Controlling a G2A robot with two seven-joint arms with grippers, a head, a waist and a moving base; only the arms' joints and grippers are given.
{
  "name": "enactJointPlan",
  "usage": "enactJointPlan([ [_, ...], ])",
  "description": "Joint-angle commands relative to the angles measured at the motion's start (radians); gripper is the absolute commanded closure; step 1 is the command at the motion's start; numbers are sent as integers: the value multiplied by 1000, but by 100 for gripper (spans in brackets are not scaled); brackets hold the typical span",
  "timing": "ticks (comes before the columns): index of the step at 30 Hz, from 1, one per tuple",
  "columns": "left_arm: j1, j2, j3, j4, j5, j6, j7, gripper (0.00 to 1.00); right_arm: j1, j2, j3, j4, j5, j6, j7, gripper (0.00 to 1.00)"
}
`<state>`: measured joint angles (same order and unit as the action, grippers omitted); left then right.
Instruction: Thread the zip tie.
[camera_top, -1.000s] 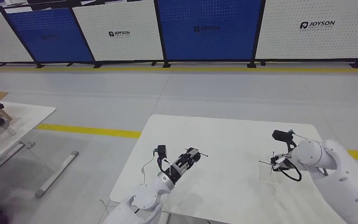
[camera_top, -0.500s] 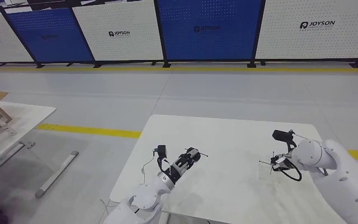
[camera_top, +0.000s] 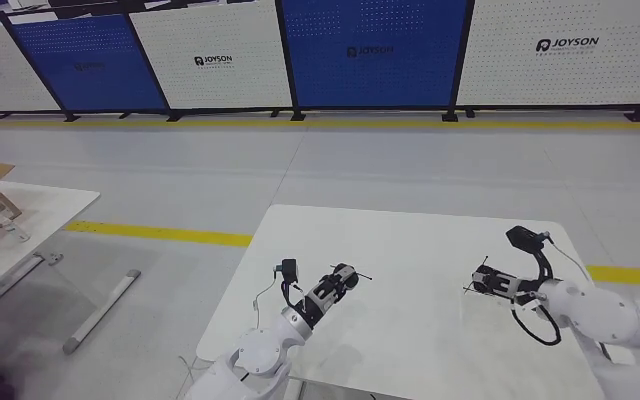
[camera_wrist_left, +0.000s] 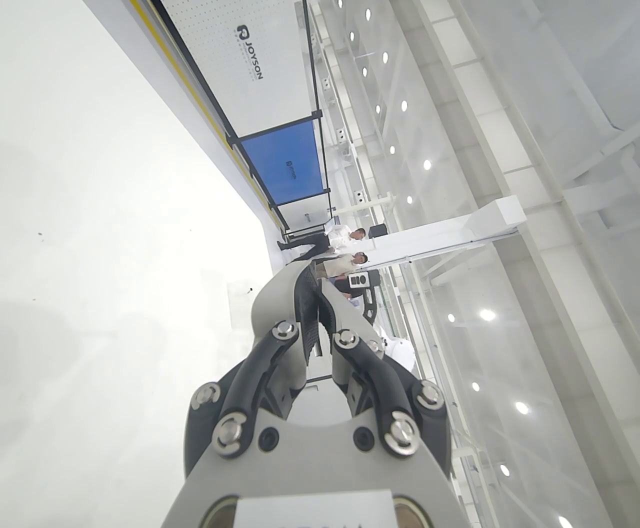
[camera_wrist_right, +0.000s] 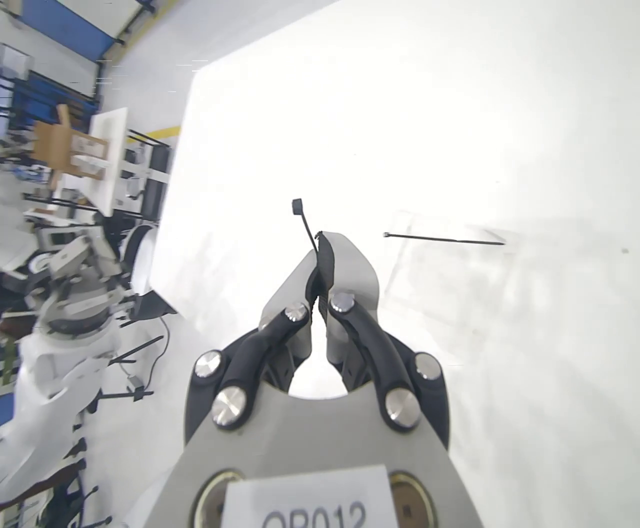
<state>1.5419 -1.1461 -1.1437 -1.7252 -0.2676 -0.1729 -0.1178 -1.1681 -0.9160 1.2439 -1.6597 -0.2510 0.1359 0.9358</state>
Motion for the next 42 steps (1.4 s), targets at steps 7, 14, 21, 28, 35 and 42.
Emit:
enactJointPlan([
  [7, 0, 0, 0, 0, 0, 0, 0, 100, -19, 1, 10, -8, 1, -4, -3, 100],
  [14, -3, 0, 4, -3, 20, 1, 0, 100, -19, 1, 10, -8, 1, -4, -3, 100],
  [21, -28, -3, 54, 19, 226, 91, 33, 100, -19, 1, 10, -8, 1, -4, -3, 100],
  [28, -28, -4, 55, 19, 223, 90, 36, 100, -36, -1, 20, -15, 29, -26, -54, 100],
  [35, -28, -4, 55, 19, 223, 90, 36, 100, -237, -1, 131, -103, 199, -197, -273, 100],
  [42, -28, -4, 55, 19, 223, 90, 36, 100, -322, -12, 96, -168, 195, -187, -374, 100],
])
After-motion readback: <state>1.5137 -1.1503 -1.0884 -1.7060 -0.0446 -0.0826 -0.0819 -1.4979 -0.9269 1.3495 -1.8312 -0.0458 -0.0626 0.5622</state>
